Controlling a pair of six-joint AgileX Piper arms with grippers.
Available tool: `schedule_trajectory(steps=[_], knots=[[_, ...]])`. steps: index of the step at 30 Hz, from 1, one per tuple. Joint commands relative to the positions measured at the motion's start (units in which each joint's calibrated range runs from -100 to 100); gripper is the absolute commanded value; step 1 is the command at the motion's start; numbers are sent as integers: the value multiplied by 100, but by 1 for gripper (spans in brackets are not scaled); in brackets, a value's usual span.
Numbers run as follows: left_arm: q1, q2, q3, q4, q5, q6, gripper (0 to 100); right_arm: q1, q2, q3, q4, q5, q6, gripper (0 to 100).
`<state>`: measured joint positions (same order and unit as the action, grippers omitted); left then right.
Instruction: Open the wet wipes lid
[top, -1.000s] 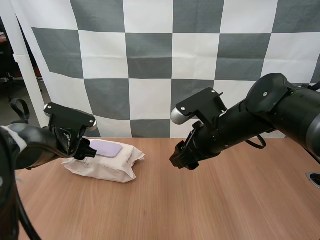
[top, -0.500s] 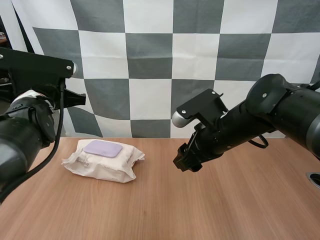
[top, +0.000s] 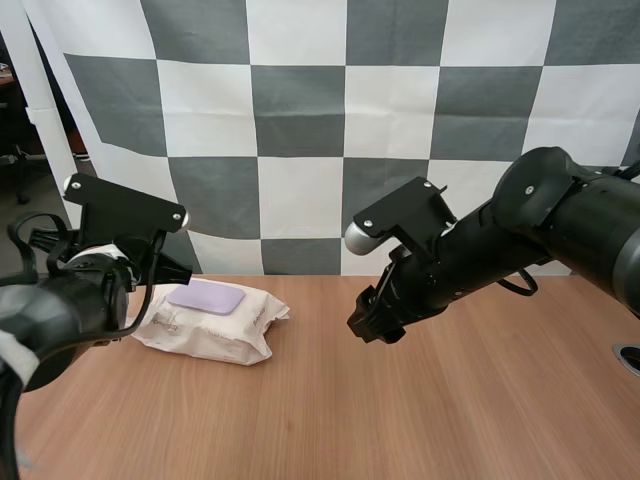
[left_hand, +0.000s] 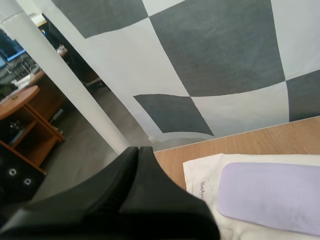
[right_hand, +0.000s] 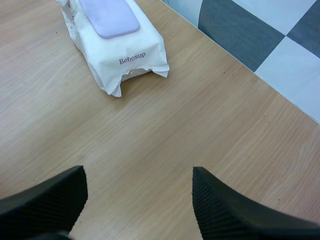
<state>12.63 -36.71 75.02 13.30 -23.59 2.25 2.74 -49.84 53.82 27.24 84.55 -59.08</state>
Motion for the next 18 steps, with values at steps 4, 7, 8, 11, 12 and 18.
schedule_trajectory(steps=[4, 7, 8, 11, 12, 18], knots=[[258, 417, 2, 474, -340, -1529, 0, 3, 1, -7, 8, -8, 22, 100], [306, 558, 2, 592, 204, -1529, 0, 3, 1, -7, 52, -8, 21, 100], [306, 618, 2, 653, 433, -1529, 0, 3, 1, -7, 75, -8, 47, 100], [306, 796, 2, 976, 909, -1529, 0, 3, 1, -7, 166, -8, 60, 100], [306, 822, 2, 1123, 1024, -1529, 0, 3, 1, -7, 200, -8, 60, 100], [306, 864, 2, 1366, 1724, -1678, 0, 3, 1, -7, 296, -8, 60, 100]])
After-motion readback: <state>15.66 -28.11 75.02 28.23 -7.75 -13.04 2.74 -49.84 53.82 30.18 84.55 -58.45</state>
